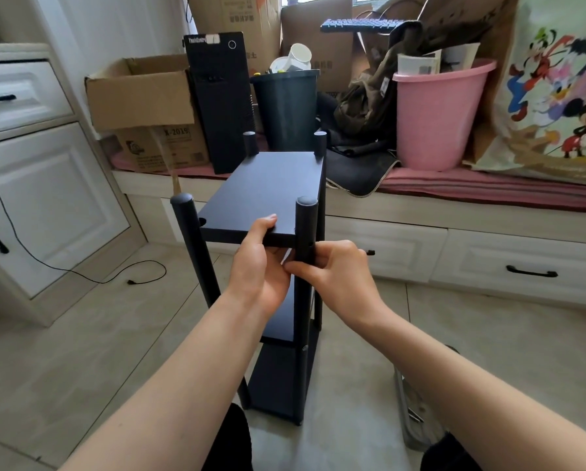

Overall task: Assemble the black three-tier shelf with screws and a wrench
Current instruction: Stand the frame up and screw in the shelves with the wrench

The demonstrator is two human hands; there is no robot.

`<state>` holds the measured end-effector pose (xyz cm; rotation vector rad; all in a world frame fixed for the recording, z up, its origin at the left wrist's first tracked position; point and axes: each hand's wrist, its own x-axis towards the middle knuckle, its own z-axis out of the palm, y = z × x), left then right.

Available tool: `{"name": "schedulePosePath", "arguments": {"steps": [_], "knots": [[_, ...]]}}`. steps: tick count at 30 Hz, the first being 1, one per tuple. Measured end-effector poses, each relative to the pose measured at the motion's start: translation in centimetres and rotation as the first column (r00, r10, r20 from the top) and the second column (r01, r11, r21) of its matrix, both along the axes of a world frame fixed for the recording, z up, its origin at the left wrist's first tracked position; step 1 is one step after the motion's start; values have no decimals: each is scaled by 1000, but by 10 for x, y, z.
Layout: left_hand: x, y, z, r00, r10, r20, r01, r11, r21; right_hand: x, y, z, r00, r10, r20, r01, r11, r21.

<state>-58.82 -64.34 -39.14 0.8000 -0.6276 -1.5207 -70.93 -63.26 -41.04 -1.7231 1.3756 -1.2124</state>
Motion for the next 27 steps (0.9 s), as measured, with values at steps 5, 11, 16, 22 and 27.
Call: {"name": "schedulePosePath", "arguments": {"steps": [5, 11, 16, 22, 27], "knots": [[3, -2, -2, 1000, -28, 4, 28, 1000, -13, 1, 0, 0, 1000, -3, -6, 3, 1000, 5], [4, 1, 1, 999, -37, 5, 37, 999, 4, 4, -2, -1, 1000, -19, 18, 19, 1000, 18], [0, 6, 3, 999, -3, 34, 4, 1000, -12, -2, 1, 0, 998, 5, 64, -6, 1000, 26], [-14, 16, -6, 985, 28, 168, -17, 998, -66, -37, 4, -2, 989, 144, 40, -147, 984, 98], [-23, 22, -2, 989, 23, 143, -14, 998, -63, -92, 10, -20, 989, 64, -134, -38, 981, 189]]}}
